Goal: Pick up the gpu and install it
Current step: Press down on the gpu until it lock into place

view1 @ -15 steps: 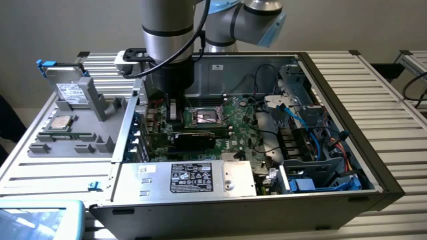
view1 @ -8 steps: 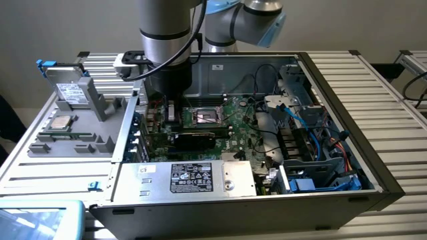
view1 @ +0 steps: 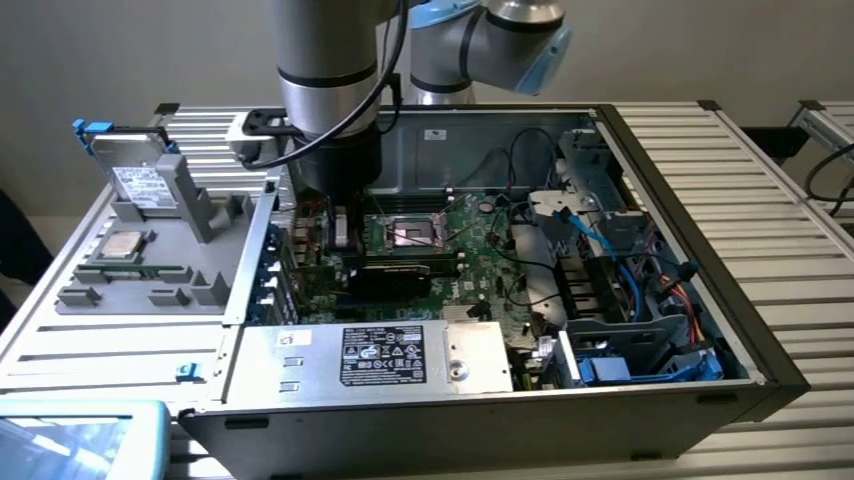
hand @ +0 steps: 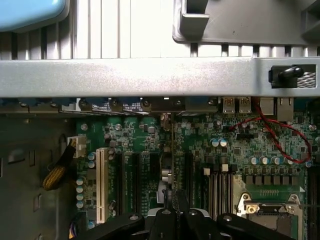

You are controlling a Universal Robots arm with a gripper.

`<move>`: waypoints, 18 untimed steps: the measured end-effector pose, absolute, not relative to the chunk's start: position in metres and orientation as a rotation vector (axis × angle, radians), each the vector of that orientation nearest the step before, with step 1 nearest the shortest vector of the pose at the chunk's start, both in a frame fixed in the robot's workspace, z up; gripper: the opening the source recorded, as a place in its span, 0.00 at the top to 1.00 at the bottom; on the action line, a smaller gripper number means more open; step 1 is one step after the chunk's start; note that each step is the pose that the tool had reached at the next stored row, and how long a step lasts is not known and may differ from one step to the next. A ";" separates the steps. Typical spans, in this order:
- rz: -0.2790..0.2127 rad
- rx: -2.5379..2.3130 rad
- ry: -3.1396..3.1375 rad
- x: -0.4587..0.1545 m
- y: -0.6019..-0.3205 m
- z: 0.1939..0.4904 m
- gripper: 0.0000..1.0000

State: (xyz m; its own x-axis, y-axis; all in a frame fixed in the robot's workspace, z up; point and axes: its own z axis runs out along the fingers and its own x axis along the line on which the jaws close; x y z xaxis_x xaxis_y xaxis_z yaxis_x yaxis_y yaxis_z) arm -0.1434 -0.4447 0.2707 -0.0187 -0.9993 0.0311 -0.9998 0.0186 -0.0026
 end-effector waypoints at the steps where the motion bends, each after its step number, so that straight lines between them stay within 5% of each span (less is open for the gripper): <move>1: 0.038 2.186 -2.227 -0.143 -0.445 0.270 0.88; 18: 0.029 2.177 -2.220 -0.121 -0.447 0.276 0.88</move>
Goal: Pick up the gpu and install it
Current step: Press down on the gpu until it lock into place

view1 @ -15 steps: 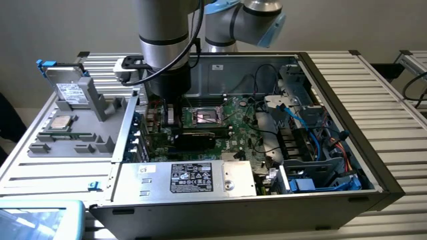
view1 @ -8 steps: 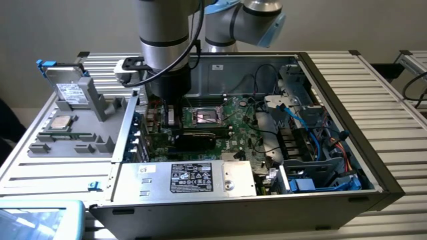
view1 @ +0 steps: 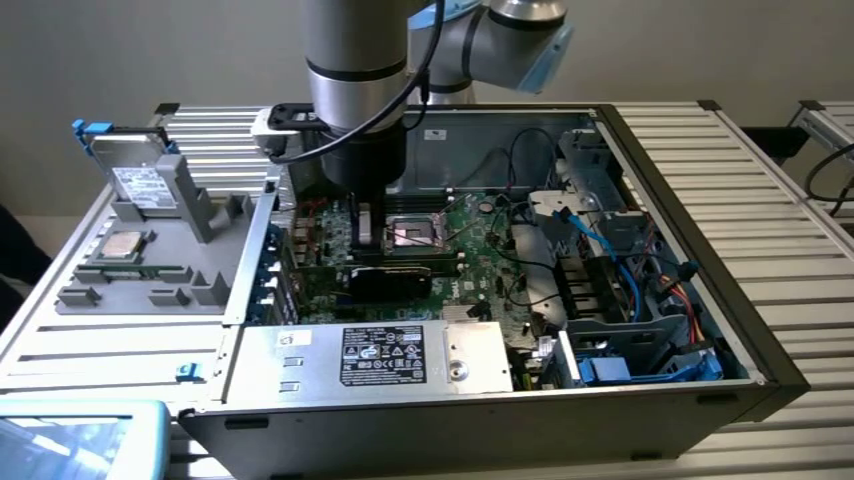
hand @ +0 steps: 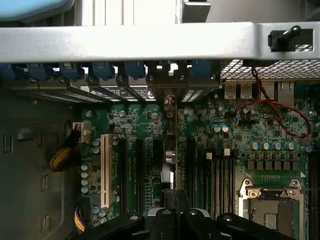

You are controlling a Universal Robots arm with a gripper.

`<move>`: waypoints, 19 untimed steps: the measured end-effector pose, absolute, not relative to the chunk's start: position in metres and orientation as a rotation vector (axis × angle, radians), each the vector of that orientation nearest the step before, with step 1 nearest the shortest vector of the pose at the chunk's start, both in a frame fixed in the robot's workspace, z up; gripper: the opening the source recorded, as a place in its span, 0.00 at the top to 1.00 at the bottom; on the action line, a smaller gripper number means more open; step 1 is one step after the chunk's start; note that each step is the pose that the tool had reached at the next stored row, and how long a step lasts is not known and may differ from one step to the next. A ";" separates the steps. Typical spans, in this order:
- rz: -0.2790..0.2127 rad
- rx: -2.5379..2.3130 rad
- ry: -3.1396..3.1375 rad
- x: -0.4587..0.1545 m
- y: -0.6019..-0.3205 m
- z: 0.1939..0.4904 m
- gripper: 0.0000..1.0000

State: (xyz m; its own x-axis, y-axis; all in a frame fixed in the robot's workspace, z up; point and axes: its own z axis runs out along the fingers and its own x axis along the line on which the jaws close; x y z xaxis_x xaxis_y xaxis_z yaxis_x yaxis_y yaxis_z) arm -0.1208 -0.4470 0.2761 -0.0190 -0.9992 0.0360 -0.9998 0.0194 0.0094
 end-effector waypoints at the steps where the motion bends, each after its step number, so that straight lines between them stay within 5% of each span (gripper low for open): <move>1: 0.021 2.175 -2.217 -0.120 -0.447 0.276 0.88; 5: -0.010 2.163 -2.204 -0.118 -0.449 0.276 0.88; 19: 0.002 2.173 -2.214 -0.116 -0.450 0.269 0.88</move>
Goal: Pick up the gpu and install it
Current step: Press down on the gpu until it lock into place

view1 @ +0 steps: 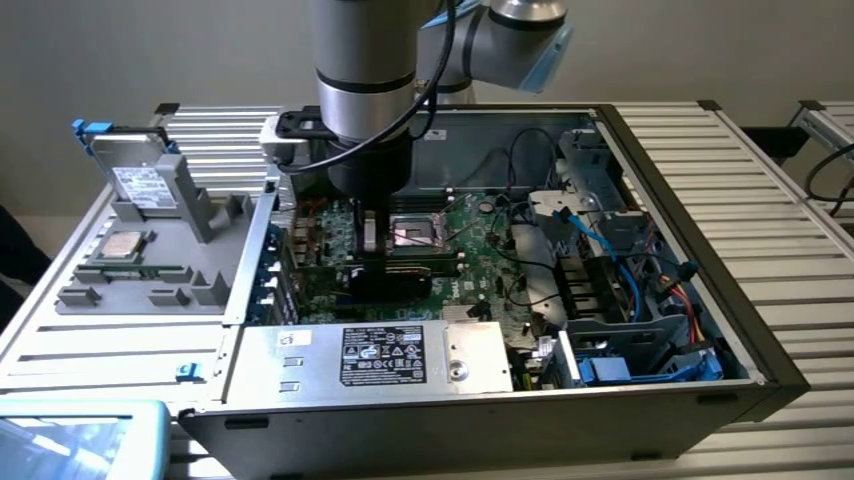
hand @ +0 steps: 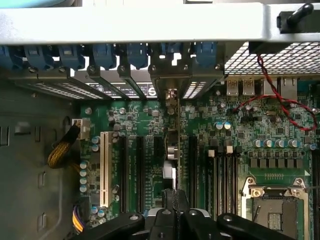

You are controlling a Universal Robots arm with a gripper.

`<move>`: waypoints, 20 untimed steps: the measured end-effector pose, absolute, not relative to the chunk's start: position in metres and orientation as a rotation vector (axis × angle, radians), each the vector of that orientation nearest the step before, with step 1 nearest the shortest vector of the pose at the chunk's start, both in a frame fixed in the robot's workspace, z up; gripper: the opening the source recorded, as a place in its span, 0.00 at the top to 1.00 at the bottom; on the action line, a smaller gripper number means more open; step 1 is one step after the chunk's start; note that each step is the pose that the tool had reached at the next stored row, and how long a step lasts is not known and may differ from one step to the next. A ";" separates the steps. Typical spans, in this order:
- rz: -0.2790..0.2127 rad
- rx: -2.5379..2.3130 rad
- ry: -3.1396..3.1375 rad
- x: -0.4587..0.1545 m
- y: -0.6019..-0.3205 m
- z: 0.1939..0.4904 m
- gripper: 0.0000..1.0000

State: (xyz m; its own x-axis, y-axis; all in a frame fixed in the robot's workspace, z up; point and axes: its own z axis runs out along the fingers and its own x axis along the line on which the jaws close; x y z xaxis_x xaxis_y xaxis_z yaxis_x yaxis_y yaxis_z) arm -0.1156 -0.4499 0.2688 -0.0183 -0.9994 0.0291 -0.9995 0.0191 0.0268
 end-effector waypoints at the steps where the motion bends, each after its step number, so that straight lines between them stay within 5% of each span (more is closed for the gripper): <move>1: 0.002 2.174 -2.215 -0.116 -0.450 0.268 0.88; 20: -0.001 2.182 -2.211 -0.116 -0.450 0.294 0.88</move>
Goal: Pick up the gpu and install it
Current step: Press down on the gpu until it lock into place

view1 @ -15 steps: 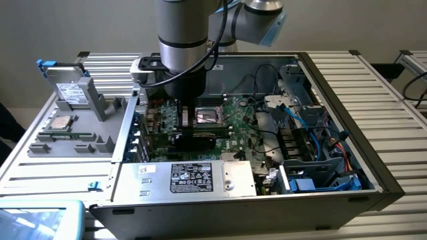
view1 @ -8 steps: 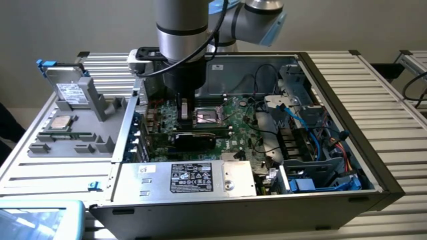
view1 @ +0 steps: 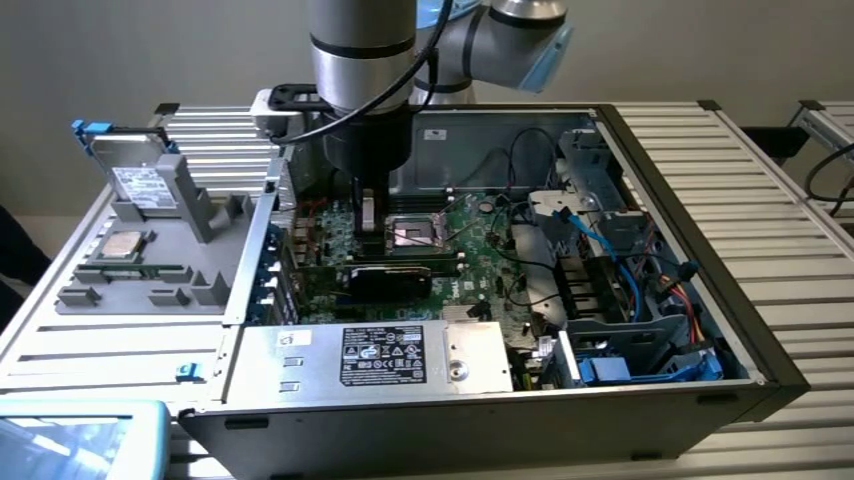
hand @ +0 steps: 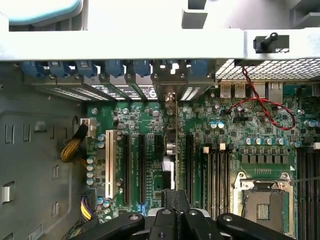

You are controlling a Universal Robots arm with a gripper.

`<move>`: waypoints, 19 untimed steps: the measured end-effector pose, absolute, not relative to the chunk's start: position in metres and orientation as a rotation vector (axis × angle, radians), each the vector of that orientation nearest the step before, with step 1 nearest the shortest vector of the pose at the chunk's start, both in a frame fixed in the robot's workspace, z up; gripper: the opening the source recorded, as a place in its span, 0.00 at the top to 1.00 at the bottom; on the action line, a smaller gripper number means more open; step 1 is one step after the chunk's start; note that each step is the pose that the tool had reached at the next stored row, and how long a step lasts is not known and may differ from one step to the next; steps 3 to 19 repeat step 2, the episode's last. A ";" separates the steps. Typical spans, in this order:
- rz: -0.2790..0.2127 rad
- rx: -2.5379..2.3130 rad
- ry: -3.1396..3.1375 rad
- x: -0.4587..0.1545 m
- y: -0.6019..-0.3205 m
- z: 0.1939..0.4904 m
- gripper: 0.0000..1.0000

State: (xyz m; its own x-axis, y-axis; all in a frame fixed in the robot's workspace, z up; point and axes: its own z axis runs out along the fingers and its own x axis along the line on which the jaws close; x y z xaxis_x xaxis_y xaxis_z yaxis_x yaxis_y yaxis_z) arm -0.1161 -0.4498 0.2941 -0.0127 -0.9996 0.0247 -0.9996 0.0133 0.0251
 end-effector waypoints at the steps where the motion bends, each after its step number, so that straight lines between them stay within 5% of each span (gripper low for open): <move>1: -0.001 2.183 -2.210 -0.116 -0.450 0.294 0.88; 19: -0.001 2.183 -2.209 -0.116 -0.450 0.294 0.88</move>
